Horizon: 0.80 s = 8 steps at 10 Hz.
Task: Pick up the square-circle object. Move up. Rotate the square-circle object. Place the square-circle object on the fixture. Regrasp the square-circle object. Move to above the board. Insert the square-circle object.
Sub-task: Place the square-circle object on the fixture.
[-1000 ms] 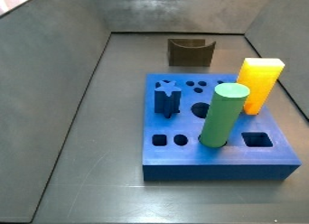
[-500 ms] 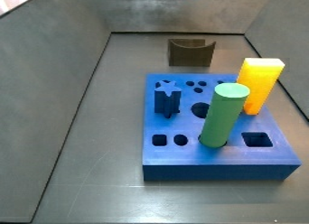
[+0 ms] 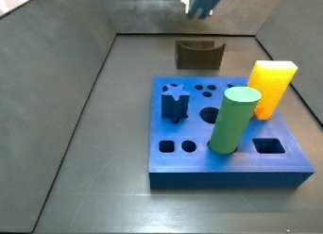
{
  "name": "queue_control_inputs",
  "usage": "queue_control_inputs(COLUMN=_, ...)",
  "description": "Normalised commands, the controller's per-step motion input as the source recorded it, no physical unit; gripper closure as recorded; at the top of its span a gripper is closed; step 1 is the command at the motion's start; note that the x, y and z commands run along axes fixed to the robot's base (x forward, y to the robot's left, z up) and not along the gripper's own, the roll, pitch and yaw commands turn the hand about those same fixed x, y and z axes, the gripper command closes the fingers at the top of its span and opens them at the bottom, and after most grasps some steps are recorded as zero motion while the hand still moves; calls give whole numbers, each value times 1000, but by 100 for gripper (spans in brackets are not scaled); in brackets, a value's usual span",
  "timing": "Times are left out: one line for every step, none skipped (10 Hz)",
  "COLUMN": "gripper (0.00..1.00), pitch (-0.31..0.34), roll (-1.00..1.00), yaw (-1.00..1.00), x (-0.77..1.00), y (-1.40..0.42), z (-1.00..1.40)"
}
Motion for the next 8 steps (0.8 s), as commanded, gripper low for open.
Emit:
queue_control_inputs(gripper=100, pitch=48, roll=-993, yaw=-118, x=154, y=97, z=-1000)
queue_control_inputs(gripper=100, pitch=47, roll=-781, yaw=-107, x=168, y=105, z=-1000)
queue_control_inputs(gripper=100, pitch=46, roll=-619, yaw=-101, x=177, y=113, z=-1000)
queue_control_inputs(gripper=100, pitch=50, roll=-408, yaw=-97, x=193, y=126, z=-1000)
queue_control_inputs(gripper=100, pitch=54, roll=-310, yaw=-94, x=192, y=122, z=-958)
queue_control_inputs(gripper=100, pitch=52, roll=-208, yaw=-92, x=144, y=83, z=-690)
queue_control_inputs(gripper=100, pitch=40, roll=-186, yaw=-96, x=115, y=71, z=-490)
queue_control_inputs(gripper=100, pitch=24, roll=-167, yaw=-96, x=96, y=60, z=-246)
